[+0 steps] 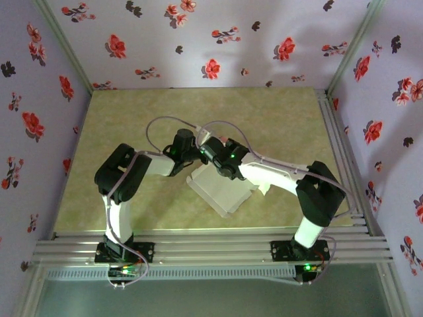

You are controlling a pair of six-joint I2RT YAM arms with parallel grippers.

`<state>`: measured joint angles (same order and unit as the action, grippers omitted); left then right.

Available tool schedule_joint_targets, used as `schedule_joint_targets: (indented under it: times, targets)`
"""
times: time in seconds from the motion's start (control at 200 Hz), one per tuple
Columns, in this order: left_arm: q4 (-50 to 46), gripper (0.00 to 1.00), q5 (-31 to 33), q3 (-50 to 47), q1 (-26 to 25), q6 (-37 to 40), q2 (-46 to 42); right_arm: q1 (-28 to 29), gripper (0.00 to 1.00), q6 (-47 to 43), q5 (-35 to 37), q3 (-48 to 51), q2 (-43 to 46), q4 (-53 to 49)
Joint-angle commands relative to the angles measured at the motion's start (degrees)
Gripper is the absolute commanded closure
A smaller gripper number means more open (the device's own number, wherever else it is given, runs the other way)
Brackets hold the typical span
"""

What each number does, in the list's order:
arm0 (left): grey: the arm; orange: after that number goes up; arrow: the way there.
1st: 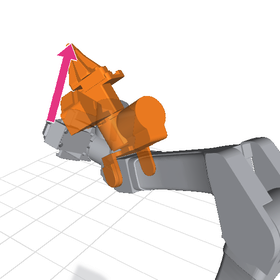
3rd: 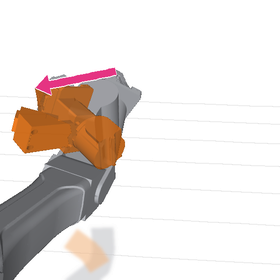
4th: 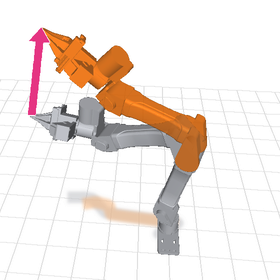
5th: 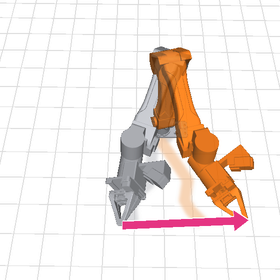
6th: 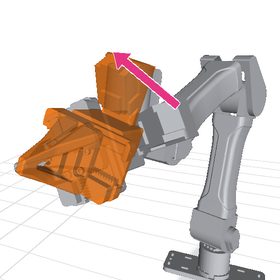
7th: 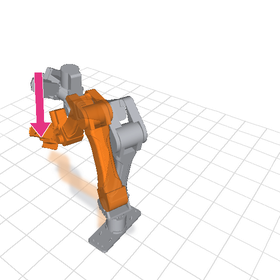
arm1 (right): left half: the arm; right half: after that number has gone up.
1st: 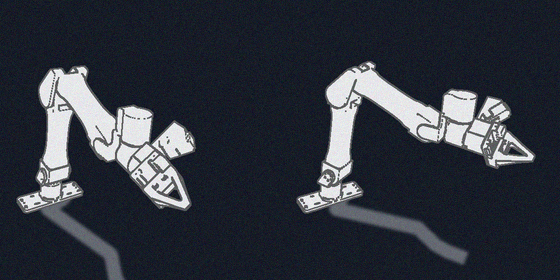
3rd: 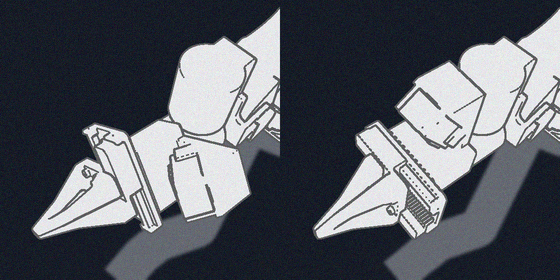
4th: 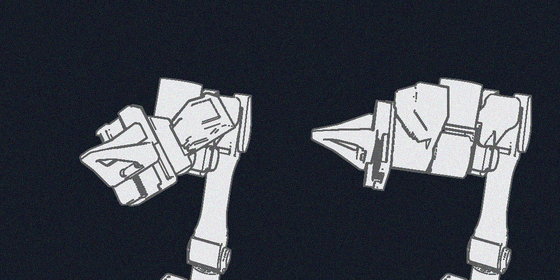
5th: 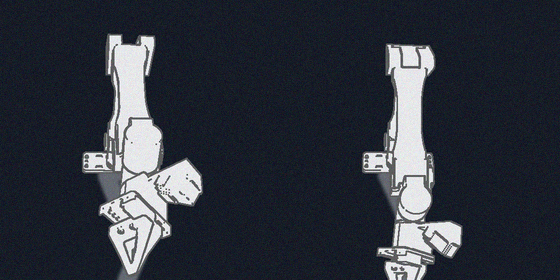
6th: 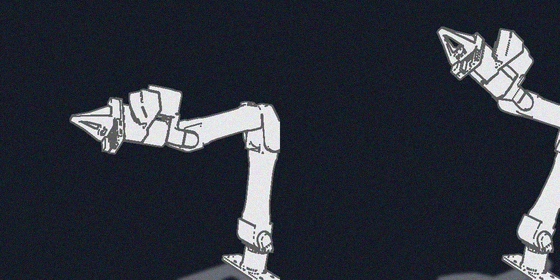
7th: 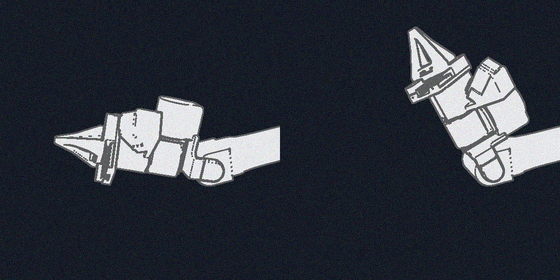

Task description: Fold the paper box

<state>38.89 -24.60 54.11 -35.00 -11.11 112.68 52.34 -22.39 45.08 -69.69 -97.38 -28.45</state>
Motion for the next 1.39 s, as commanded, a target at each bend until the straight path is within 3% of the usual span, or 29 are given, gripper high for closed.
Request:
schedule_joint_targets:
  times: [0.0,0.27,0.685,0.94,1.08,1.39]
  targets:
    - [3.6,0.89,2.9,-1.0,-0.6,1.5,2.0,0.3,0.94,3.4,-6.6,-2.2,-0.3,-4.6]
    - [5.6,0.89,2.5,-2.4,-0.9,1.6,1.8,-3.4,0.74,10.7,-17.0,-5.0,2.2,-8.9]
    - [4.2,0.89,2.4,-2.7,-1.8,3.2,0.3,-14.1,0.5,22.4,-44.3,-8.3,4.0,-10.2]
    - [3.1,0.89,2.2,-2.7,-2.4,4.3,-0.7,-23.9,0.46,33.4,-65.4,-4.7,5.5,-2.0]
    - [3.0,0.88,2.0,-2.7,-2.5,4.5,-1.0,-27.6,0.46,37.5,-72.4,-3.3,5.2,1.4]
    - [2.6,0.87,1.4,-2.5,-2.9,5.1,-1.5,-30.4,0.53,39.9,-76.1,-2.4,2.8,2.0]
